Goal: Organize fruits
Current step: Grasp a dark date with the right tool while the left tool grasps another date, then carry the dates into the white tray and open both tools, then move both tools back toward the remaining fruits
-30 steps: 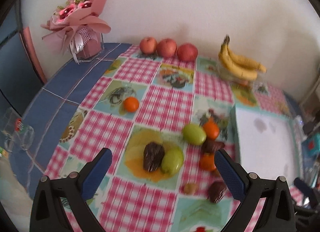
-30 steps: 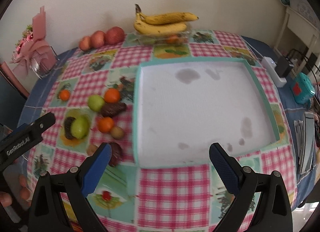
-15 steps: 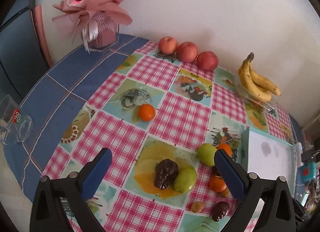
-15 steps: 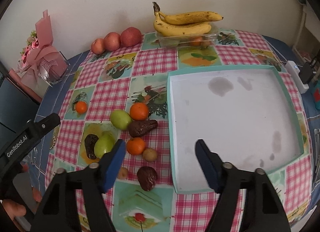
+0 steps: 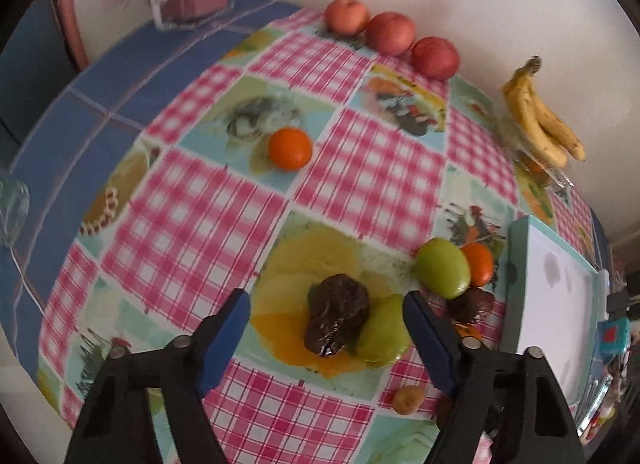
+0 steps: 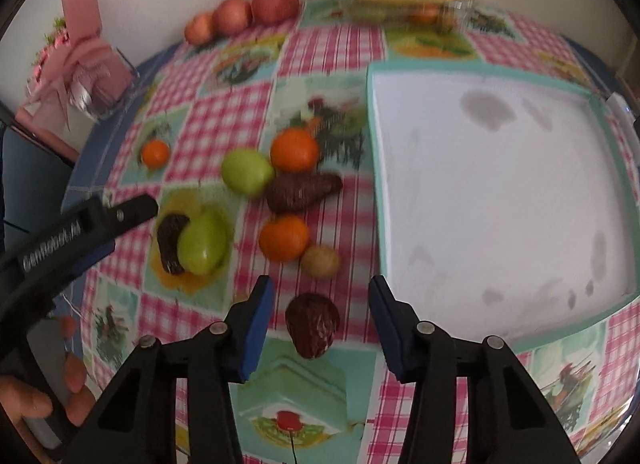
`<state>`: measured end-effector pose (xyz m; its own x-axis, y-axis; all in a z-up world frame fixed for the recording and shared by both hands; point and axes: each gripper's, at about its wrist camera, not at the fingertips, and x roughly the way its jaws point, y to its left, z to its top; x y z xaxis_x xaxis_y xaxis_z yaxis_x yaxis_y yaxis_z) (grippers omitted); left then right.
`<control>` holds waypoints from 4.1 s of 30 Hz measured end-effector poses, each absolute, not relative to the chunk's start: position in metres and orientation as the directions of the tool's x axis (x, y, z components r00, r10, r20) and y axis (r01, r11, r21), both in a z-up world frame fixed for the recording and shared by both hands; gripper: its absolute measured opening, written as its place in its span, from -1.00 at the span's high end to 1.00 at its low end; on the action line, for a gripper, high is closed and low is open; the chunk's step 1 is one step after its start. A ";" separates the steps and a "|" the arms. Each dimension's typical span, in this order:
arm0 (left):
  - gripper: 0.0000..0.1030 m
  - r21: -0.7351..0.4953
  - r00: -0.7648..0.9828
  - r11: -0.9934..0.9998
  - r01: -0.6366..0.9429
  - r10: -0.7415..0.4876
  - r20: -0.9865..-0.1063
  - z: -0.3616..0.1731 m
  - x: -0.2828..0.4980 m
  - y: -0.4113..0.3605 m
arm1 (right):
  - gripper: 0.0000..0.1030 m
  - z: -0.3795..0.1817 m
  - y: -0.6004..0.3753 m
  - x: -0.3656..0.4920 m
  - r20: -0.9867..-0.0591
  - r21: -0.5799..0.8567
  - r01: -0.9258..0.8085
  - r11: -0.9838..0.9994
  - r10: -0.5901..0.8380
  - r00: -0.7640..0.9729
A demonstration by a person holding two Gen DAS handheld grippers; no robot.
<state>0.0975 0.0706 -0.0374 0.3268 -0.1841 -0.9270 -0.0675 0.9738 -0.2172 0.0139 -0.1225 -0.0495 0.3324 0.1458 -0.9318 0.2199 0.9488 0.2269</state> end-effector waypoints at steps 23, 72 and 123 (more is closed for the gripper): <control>0.29 -0.286 0.291 0.951 -0.115 -0.243 -0.926 -0.059 0.098 0.079 | 0.30 -0.075 -0.115 0.010 -0.953 0.232 0.221 0.947 0.176 0.248; 0.29 -0.290 0.286 0.871 0.397 -0.418 -0.862 -0.002 0.086 -0.142 | 0.29 -0.025 -0.311 -0.001 -0.886 0.191 0.603 0.775 -0.129 0.446; -0.65 -0.161 0.321 0.925 0.345 -0.278 -0.905 -0.013 0.115 -0.148 | -0.64 -0.025 -0.347 0.016 -0.905 0.091 0.651 0.753 -0.211 0.370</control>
